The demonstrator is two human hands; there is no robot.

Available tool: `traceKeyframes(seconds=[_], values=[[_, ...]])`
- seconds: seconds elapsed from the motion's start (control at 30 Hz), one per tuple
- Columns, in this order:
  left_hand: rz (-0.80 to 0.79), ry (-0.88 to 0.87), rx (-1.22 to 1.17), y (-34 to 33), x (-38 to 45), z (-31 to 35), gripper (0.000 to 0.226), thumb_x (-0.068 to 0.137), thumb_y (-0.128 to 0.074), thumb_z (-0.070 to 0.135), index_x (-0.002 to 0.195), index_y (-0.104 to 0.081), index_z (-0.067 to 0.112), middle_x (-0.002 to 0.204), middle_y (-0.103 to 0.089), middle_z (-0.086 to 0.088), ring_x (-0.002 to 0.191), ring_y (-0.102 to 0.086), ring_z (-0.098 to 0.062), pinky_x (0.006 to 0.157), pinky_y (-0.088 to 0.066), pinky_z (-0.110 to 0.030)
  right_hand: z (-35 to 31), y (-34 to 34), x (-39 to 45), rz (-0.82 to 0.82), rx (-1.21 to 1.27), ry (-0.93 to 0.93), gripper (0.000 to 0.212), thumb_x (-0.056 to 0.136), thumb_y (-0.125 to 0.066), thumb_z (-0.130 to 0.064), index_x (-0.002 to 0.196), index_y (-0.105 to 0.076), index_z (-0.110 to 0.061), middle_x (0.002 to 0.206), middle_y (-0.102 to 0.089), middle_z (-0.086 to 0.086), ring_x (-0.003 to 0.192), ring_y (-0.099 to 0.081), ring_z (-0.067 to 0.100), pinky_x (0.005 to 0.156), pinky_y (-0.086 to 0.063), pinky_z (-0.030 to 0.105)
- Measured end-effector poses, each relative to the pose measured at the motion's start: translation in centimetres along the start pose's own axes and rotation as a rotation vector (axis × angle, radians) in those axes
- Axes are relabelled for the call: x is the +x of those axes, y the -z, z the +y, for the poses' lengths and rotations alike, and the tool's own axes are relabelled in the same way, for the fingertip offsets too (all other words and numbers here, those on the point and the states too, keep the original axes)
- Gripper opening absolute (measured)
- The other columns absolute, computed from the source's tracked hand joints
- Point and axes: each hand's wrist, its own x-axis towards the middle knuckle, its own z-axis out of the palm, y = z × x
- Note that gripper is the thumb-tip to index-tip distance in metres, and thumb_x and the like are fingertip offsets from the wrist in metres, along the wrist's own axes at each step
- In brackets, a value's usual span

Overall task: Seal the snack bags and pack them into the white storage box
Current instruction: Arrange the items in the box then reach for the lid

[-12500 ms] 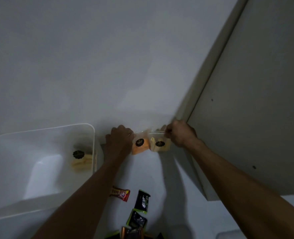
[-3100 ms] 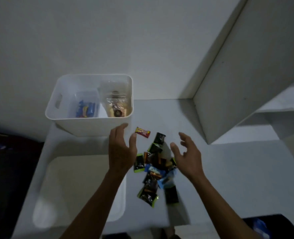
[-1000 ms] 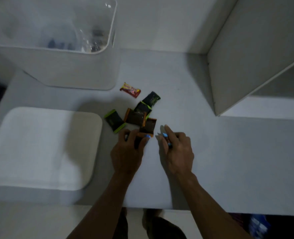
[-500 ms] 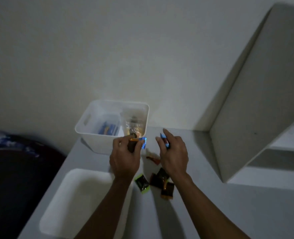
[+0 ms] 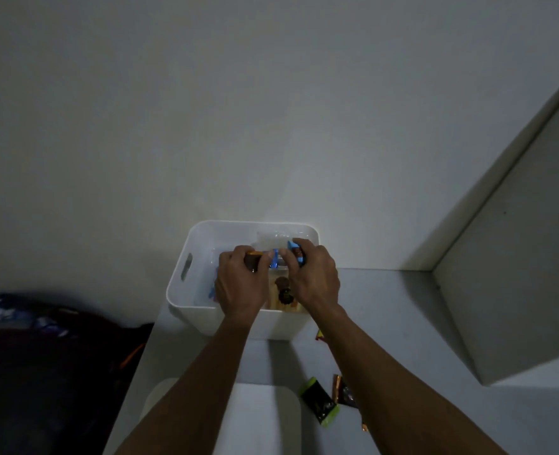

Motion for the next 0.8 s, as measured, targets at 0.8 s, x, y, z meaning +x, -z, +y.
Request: traceKeyframes(seconds=[0.8], values=[[-0.008,-0.272,-0.211,-1.6,-2.7,1.9,0.038,0.103,-0.035,0.030,0.101,-0.066,0.009,0.098,-0.068,-0.011,0.093,-0.058,-0.025,0.085,-0.043,-0.035,8.6,7.1,-2.4,0.193,-0.106,-0.140,0.043,0.100,-0.036,-0.049,0.134,-0.054,-0.028,0.136,-0.057,0.002,0.123,-0.054,0.025,0.101,-0.046,0.045]])
